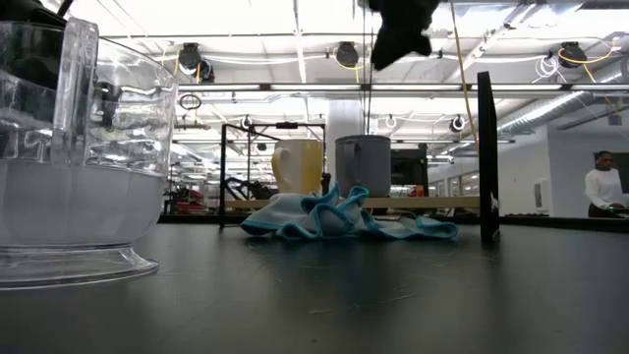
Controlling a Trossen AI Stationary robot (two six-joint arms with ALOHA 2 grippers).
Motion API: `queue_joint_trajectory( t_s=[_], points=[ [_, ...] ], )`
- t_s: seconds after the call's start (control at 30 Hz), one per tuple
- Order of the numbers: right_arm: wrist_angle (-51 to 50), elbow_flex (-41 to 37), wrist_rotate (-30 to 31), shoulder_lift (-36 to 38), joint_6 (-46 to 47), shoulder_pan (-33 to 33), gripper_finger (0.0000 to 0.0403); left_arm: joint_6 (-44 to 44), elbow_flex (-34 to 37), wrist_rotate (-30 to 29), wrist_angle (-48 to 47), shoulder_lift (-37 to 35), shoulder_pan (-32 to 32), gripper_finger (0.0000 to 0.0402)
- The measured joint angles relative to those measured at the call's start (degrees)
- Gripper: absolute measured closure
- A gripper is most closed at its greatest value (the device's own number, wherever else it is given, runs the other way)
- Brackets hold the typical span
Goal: Stack small to large cups/mugs on shelf
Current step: Put the transparent mug on the shelf
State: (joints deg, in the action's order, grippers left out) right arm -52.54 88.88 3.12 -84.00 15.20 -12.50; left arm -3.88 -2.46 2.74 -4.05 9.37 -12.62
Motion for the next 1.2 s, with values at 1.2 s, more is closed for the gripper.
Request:
queue_joint_trajectory(
  t_s=[1.2],
  points=[
    [34.8,-48.3,1.6,36.4,-0.9,19.4,0.0399,1.4,0.0,0.0,0.0,0.0,0.0,0.0378]
  ],
)
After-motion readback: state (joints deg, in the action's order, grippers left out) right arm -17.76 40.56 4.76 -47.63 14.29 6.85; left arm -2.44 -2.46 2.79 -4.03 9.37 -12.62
